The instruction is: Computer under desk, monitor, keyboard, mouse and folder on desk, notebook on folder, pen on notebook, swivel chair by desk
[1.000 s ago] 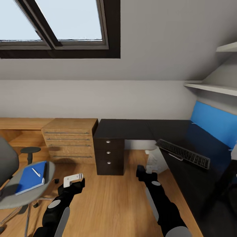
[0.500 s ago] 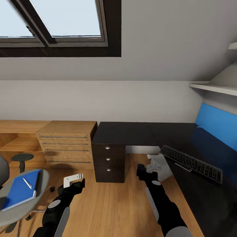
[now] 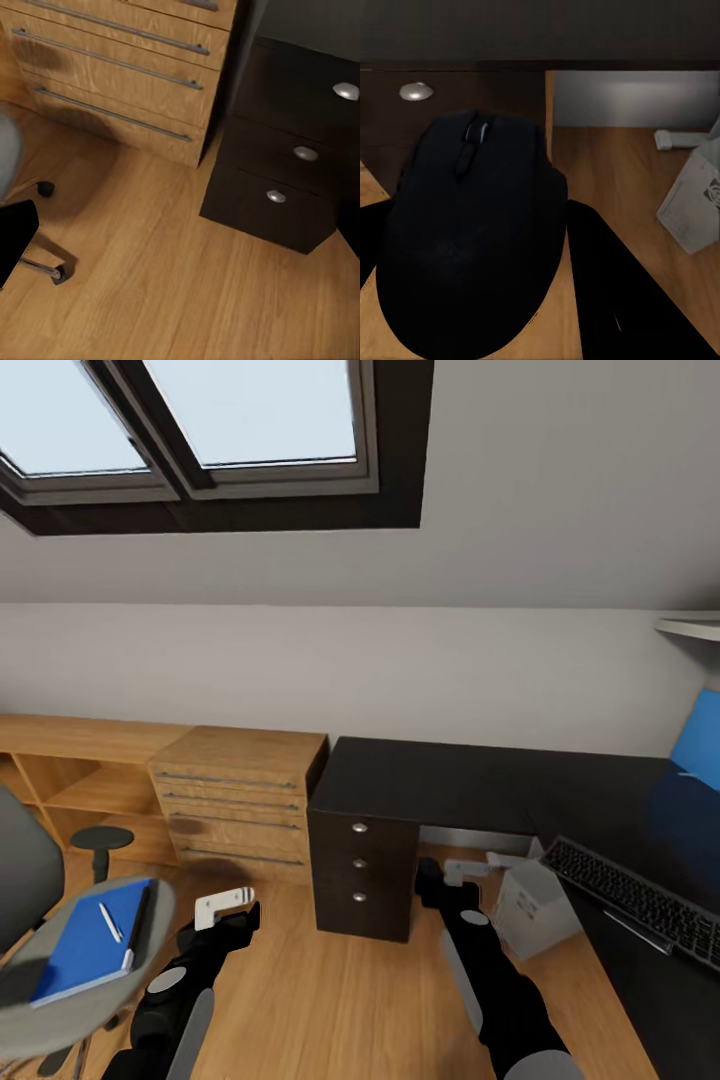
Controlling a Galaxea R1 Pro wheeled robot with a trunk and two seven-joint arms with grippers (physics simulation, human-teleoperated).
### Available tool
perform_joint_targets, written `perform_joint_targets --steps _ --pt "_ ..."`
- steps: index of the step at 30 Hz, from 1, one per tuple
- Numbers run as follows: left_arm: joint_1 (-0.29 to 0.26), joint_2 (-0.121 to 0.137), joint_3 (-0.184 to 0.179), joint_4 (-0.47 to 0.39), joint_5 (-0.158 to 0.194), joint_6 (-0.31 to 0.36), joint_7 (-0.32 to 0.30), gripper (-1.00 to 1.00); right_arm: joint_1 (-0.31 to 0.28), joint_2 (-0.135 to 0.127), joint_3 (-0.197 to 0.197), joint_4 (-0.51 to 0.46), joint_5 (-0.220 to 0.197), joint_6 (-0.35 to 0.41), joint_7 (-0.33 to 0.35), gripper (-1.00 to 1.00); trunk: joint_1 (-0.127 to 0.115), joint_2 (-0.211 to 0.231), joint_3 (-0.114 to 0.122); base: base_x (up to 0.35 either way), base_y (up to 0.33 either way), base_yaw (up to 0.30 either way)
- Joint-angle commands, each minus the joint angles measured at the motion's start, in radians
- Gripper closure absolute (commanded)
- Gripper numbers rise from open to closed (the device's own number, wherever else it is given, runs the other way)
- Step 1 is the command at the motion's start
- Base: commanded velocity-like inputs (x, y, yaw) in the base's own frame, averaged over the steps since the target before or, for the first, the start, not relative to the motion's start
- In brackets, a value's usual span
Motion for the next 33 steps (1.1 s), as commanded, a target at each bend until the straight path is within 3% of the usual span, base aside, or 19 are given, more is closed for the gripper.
perform_joint_targets --steps 1,9,16,33 --pt "-0.001 0.000 -0.002 -0.001 0.010 0.003 0.009 -1.00 0.002 0.000 0.003 -0.002 -0.002 0.005 -0.007 1.00 0.000 -0.001 -0.001 0.071 0.000 0.271" --pt "-0.001 0.000 -0.049 0.004 0.008 0.003 0.008 -1.00 0.012 0.000 0.024 -0.001 0.000 -0.005 -0.006 1.00 0.000 -0.001 -0.002 0.215 0.000 0.265" --pt "-0.001 -0.001 -0.053 0.021 0.008 0.004 0.008 -1.00 0.012 0.000 0.024 -0.001 0.001 -0.006 -0.005 1.00 0.000 -0.001 -0.004 0.321 0.000 0.186" --pt "-0.001 -0.001 -0.053 0.022 0.008 0.005 0.006 -1.00 0.012 0.000 0.024 0.002 0.004 -0.006 0.005 1.00 0.000 -0.001 -0.004 0.323 0.000 0.007"
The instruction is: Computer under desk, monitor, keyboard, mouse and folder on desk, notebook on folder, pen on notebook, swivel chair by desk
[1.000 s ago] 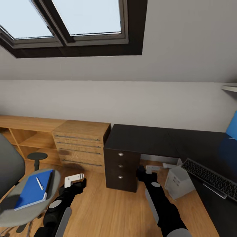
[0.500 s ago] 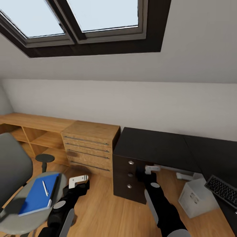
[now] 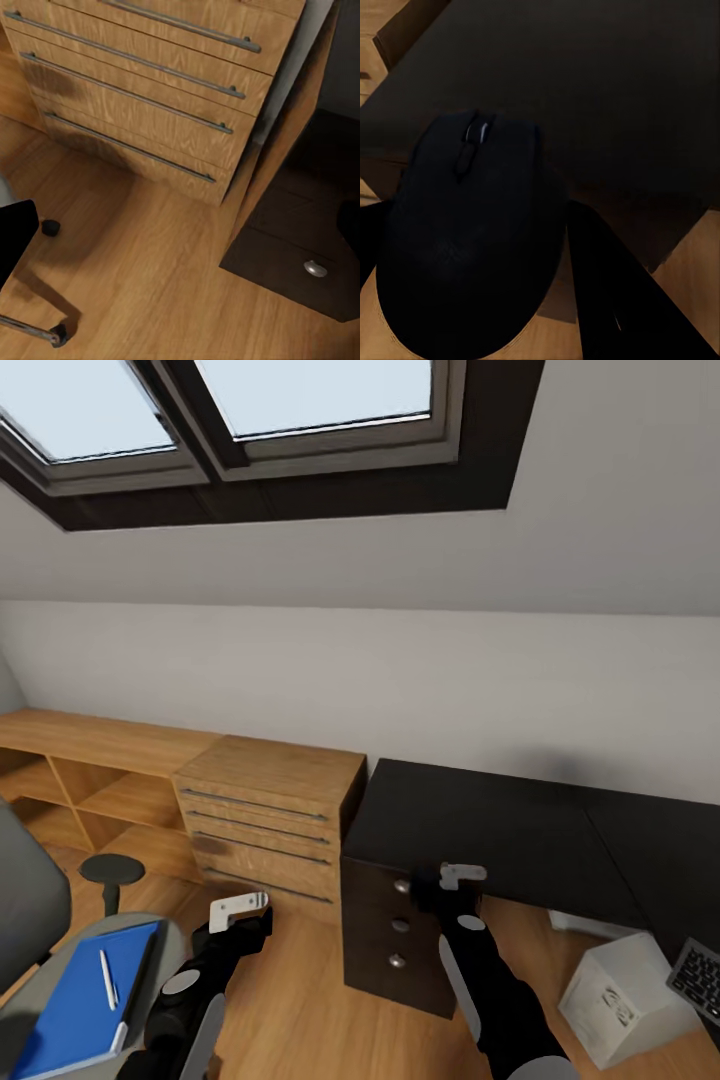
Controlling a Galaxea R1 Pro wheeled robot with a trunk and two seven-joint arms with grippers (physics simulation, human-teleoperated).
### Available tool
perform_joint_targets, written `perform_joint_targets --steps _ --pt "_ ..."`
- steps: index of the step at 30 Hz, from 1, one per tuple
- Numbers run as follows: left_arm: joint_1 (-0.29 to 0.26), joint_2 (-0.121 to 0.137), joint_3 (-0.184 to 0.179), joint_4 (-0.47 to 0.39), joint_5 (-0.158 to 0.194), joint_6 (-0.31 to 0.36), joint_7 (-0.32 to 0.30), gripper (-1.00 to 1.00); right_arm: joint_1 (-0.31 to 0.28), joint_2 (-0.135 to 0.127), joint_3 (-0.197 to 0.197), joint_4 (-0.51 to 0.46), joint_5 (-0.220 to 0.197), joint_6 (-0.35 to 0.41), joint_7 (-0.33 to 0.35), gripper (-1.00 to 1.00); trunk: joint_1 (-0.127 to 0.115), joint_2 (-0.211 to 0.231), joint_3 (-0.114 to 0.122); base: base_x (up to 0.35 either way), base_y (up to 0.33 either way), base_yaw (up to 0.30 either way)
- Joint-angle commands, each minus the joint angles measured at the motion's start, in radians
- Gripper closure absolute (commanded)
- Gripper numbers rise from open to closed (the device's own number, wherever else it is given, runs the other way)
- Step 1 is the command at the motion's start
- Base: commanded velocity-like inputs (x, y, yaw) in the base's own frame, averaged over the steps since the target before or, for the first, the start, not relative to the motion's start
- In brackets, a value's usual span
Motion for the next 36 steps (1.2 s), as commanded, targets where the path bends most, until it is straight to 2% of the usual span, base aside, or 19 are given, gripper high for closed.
perform_joint_targets --steps 1,11,19,25,32,33,36 --pt "-0.001 0.000 -0.001 -0.001 0.011 0.003 0.009 -1.00 -0.001 0.000 0.002 -0.001 -0.001 0.006 -0.007 1.00 0.001 -0.001 -0.001 0.324 0.000 0.000" --pt "-0.001 0.001 -0.001 -0.002 0.011 0.003 0.009 -1.00 -0.001 0.000 0.002 -0.001 -0.002 0.006 -0.011 1.00 0.001 -0.001 -0.001 0.306 0.000 0.056" --pt "-0.001 0.000 -0.015 -0.003 0.011 0.002 0.010 -1.00 -0.001 0.000 0.003 0.002 -0.002 0.006 -0.006 1.00 0.001 -0.001 -0.001 0.042 0.000 0.253" --pt "-0.001 0.000 -0.019 -0.003 0.011 0.001 0.011 -1.00 -0.001 0.000 0.022 0.005 -0.002 0.007 -0.006 1.00 0.001 -0.001 -0.004 0.015 0.000 0.265" --pt "-0.001 0.000 -0.021 -0.005 0.011 0.000 0.010 -1.00 -0.001 0.000 0.026 0.007 -0.002 0.007 -0.006 1.00 0.001 -0.001 -0.006 0.245 0.000 0.132" --pt "-0.001 0.001 -0.036 -0.005 0.011 -0.001 0.011 -1.00 -0.001 0.000 0.027 0.012 -0.001 0.007 -0.005 1.00 0.001 -0.001 -0.006 0.317 0.000 0.003" --pt "-0.001 0.002 -0.039 -0.008 0.011 -0.001 0.011 -1.00 -0.001 0.000 0.031 0.054 0.005 0.005 -0.004 1.00 0.001 -0.001 -0.006 0.286 0.000 0.001"
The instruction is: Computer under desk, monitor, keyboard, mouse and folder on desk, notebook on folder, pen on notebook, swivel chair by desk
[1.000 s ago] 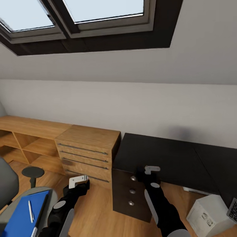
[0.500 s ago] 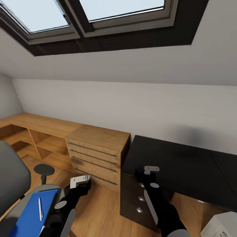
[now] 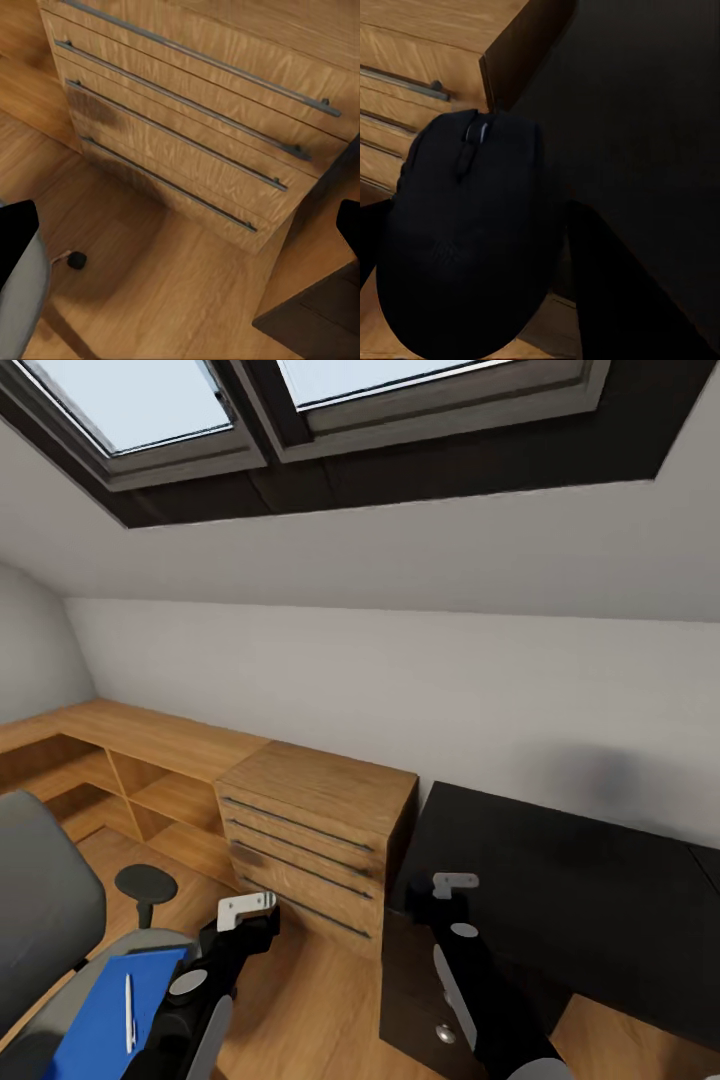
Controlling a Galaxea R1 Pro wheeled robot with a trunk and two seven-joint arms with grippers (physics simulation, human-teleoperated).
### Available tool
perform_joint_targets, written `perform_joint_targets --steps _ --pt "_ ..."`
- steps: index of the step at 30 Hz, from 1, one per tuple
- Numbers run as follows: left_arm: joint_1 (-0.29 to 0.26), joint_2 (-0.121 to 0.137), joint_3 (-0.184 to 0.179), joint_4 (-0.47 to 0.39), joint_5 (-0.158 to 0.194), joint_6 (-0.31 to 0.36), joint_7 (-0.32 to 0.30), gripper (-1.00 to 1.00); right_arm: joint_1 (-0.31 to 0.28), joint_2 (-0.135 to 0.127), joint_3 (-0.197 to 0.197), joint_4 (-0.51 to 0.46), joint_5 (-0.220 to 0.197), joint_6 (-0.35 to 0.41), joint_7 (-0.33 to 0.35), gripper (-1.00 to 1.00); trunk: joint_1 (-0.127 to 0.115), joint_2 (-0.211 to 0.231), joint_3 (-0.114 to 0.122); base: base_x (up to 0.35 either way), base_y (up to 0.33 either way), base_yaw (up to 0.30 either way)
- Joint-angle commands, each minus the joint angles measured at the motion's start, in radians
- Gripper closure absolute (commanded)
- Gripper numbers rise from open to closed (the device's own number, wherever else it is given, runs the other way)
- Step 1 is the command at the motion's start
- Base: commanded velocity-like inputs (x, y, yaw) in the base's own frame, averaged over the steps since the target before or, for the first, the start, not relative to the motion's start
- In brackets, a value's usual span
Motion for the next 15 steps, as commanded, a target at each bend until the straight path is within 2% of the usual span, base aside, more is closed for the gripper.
perform_joint_targets --steps 1,5,8,15 --pt "-0.001 0.000 -0.002 -0.002 0.011 0.003 0.009 -1.00 -0.001 0.000 0.003 0.006 0.004 0.006 -0.007 1.00 0.001 -0.001 -0.001 0.258 0.000 0.000" --pt "-0.001 -0.001 -0.002 -0.002 0.011 0.004 0.009 -1.00 -0.001 -0.004 0.003 0.024 0.016 -0.030 -0.006 1.00 0.001 -0.001 -0.001 0.159 0.000 0.000" --pt "-0.001 0.000 -0.002 -0.002 0.011 0.004 0.009 -1.00 -0.002 -0.037 0.001 0.089 0.017 -0.097 -0.005 1.00 0.001 -0.001 -0.001 0.037 0.000 0.000" --pt "-0.001 -0.001 -0.006 -0.003 0.011 0.004 0.009 -1.00 -0.007 -0.055 0.001 0.172 0.018 -0.166 -0.005 1.00 0.001 -0.001 -0.001 0.007 0.000 0.000"
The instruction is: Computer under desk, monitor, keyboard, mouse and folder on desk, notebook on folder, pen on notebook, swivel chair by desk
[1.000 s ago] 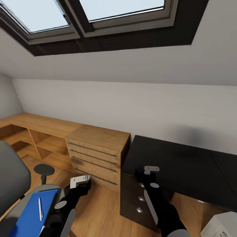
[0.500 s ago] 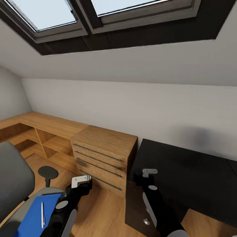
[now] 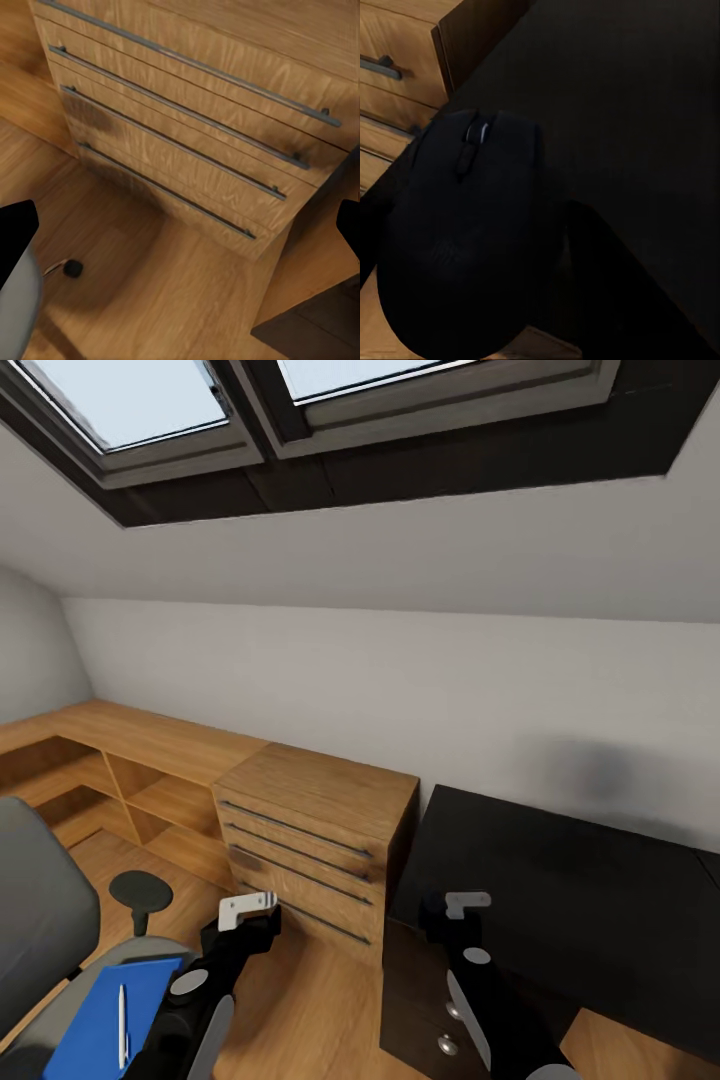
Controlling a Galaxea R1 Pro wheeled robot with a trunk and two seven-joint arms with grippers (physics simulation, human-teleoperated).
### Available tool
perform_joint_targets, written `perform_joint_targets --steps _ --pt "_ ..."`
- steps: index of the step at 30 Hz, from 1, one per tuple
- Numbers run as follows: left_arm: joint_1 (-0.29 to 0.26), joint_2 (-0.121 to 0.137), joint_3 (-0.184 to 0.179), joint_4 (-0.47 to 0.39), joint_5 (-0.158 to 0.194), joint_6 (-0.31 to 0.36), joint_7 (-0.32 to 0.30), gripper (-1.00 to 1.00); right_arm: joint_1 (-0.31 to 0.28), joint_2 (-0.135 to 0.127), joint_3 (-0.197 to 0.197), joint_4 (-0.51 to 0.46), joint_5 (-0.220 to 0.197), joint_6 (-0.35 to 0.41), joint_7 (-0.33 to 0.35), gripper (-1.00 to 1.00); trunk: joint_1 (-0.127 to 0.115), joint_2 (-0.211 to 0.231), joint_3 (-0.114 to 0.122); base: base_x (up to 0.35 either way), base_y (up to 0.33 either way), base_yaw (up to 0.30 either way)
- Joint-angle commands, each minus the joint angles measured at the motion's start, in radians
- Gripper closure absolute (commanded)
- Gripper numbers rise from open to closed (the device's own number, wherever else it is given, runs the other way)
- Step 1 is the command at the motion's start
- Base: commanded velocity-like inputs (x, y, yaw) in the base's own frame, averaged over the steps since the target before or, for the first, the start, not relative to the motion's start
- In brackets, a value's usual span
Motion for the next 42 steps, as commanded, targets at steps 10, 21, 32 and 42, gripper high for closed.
perform_joint_targets --steps 10,21,32,42 --pt "-0.001 0.000 -0.026 -0.012 0.011 0.003 0.009 -1.00 -0.007 -0.002 0.002 0.080 0.000 -0.030 -0.008 1.00 0.000 -0.001 -0.001 0.103 0.000 0.000" --pt "-0.001 0.002 -0.030 -0.012 0.011 0.004 0.009 -1.00 -0.012 -0.003 0.002 0.140 -0.002 -0.080 0.002 1.00 0.000 -0.001 -0.001 0.156 0.000 0.000" --pt "-0.001 0.002 -0.030 -0.012 0.012 0.006 0.009 -1.00 -0.023 -0.005 0.002 0.173 0.001 -0.117 0.014 1.00 0.000 -0.001 -0.001 0.116 0.000 0.000" --pt "-0.001 0.001 -0.030 -0.012 0.012 0.007 0.009 -1.00 -0.023 -0.005 0.002 0.172 0.002 -0.117 0.014 -1.00 0.000 -0.001 -0.001 0.009 0.000 0.000"
